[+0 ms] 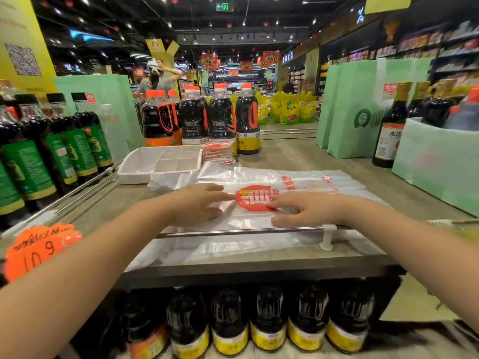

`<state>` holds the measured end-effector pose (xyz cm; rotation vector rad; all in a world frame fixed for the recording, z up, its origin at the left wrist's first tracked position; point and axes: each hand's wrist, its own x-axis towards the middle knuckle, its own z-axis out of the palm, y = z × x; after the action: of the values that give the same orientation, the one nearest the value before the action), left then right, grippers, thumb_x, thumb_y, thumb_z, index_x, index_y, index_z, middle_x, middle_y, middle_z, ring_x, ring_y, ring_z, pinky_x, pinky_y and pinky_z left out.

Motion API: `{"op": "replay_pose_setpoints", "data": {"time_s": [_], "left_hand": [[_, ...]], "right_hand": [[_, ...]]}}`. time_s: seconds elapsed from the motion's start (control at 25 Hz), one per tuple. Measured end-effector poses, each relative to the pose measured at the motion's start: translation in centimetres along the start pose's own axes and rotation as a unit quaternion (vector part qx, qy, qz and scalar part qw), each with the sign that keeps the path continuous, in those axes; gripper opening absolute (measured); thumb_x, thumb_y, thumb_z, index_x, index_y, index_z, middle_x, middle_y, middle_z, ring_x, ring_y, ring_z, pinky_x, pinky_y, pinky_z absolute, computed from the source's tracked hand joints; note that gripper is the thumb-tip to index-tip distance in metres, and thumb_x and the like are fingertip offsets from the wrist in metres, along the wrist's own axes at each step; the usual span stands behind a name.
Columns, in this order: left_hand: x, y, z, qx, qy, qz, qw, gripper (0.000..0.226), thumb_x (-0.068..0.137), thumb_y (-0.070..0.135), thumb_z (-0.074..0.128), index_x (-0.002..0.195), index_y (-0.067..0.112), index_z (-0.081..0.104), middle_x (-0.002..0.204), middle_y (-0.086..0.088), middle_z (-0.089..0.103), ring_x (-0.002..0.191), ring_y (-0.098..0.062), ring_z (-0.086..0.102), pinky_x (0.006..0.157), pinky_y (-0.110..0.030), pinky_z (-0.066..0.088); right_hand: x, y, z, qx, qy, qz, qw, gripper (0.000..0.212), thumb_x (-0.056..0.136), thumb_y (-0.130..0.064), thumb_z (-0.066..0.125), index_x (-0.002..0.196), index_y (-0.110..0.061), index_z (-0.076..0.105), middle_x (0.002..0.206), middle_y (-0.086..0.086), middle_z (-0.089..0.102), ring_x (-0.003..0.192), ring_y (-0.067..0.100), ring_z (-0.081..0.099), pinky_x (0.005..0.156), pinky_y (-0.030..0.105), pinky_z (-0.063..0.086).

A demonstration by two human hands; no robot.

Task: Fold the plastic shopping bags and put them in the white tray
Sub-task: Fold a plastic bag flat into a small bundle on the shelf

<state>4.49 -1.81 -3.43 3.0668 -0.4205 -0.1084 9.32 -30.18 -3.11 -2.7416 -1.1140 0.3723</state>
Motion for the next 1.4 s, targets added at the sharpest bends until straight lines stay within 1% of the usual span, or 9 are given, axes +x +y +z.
{"op": "replay_pose_setpoints", "data": {"time_s": [0.16, 0.32, 0.52, 0.72, 0.84, 1.08, 1.16, 1.28, 1.4], "left_hand": [[-1.1, 1.2, 0.0, -0.087, -0.057, 0.106, 0.989, 0.052, 0.091, 0.065, 0.054, 0.141, 0.057, 0.042, 0.153, 0.03, 0.03, 0.14, 0.008, 0.026, 0.114, -0.023, 0.02], [-1.1, 1.1, -0.1, -0.075, -0.065, 0.122, 0.988, 0.066, 0.083, 0.073, 0.057, 0.143, 0.059, 0.036, 0.156, 0.033, 0.023, 0.144, 0.008, 0.021, 0.12, -0.029, 0.017], [-1.3, 0.3, 0.0, 0.049, -0.012, 0.148, 0.988, 0.051, 0.096, 0.065, 0.035, 0.146, 0.058, 0.032, 0.155, 0.033, 0.026, 0.138, 0.007, 0.034, 0.114, -0.033, 0.036], [-1.0, 0.5, 0.9, 0.025, -0.022, 0.123, 0.992, 0.049, 0.103, 0.044, 0.041, 0.151, 0.048, 0.03, 0.159, 0.028, 0.022, 0.142, 0.008, 0.025, 0.119, -0.023, 0.022], [-0.9, 0.6, 0.9, -0.001, -0.009, 0.112, 0.994, 0.046, 0.103, 0.037, 0.04, 0.149, 0.043, 0.037, 0.156, 0.028, 0.027, 0.14, 0.009, 0.027, 0.118, -0.02, 0.021], [-1.5, 0.0, 1.0, -0.04, 0.033, 0.088, 0.995, 0.062, 0.081, 0.058, 0.032, 0.136, 0.04, 0.057, 0.143, 0.03, 0.044, 0.121, 0.011, 0.045, 0.1, -0.01, 0.035], [-1.7, 0.1, 1.0, -0.045, 0.045, 0.075, 0.995, 0.047, 0.091, 0.052, 0.04, 0.132, 0.041, 0.06, 0.139, 0.03, 0.047, 0.12, 0.009, 0.048, 0.103, -0.016, 0.039], [-1.7, 0.0, 1.0, -0.037, 0.041, 0.055, 0.997, 0.038, 0.1, 0.034, 0.048, 0.135, 0.043, 0.058, 0.141, 0.031, 0.045, 0.124, 0.01, 0.045, 0.105, -0.012, 0.033], [-1.6, -0.4, 1.2, -0.016, 0.027, 0.042, 0.999, 0.04, 0.102, 0.036, 0.046, 0.141, 0.045, 0.05, 0.146, 0.033, 0.039, 0.13, 0.006, 0.043, 0.11, -0.014, 0.029]], "right_hand": [[0.5, -0.1, 0.0, -0.01, -0.01, 0.003, 1.0, 0.066, 0.097, -0.063, 0.04, 0.155, -0.034, 0.028, 0.162, -0.012, 0.022, 0.148, 0.007, 0.021, 0.116, 0.027, 0.015], [1.0, 0.2, 0.1, -0.053, -0.053, 0.003, 0.997, 0.08, 0.093, -0.067, 0.041, 0.159, -0.034, 0.009, 0.166, -0.013, 0.001, 0.152, 0.007, 0.002, 0.121, 0.031, 0.002], [-0.2, 2.5, -0.3, -0.049, -0.064, -0.009, 0.997, 0.093, 0.079, -0.081, 0.049, 0.155, -0.05, 0.006, 0.161, -0.029, -0.008, 0.148, -0.004, -0.003, 0.123, 0.032, -0.001], [-0.4, 3.2, 0.1, -0.056, -0.019, -0.045, 0.997, 0.082, 0.082, -0.078, 0.048, 0.153, -0.05, 0.019, 0.15, -0.04, 0.003, 0.141, -0.014, 0.006, 0.121, 0.023, 0.004], [-0.6, 2.8, 0.0, -0.074, 0.016, -0.051, 0.996, 0.076, 0.084, -0.077, 0.042, 0.152, -0.045, 0.03, 0.153, -0.037, 0.015, 0.141, -0.012, 0.014, 0.117, 0.018, 0.008], [-1.1, 2.7, -0.1, -0.084, 0.051, -0.045, 0.994, 0.068, 0.088, -0.075, 0.04, 0.143, -0.036, 0.049, 0.146, -0.028, 0.043, 0.133, 0.0, 0.042, 0.114, 0.034, 0.035], [-1.3, 2.9, -0.1, -0.086, 0.074, -0.045, 0.992, 0.057, 0.088, -0.064, 0.042, 0.135, -0.035, 0.057, 0.137, -0.024, 0.052, 0.124, 0.005, 0.051, 0.105, 0.039, 0.044], [-1.5, 2.8, -0.2, -0.085, 0.078, -0.029, 0.993, 0.043, 0.093, -0.045, 0.051, 0.136, -0.038, 0.057, 0.142, -0.027, 0.049, 0.131, 0.003, 0.046, 0.111, 0.033, 0.039], [-1.4, 2.8, -0.1, -0.064, 0.061, -0.02, 0.996, 0.047, 0.096, -0.047, 0.051, 0.143, -0.041, 0.05, 0.149, -0.03, 0.039, 0.138, -0.004, 0.035, 0.114, 0.02, 0.025]]}}
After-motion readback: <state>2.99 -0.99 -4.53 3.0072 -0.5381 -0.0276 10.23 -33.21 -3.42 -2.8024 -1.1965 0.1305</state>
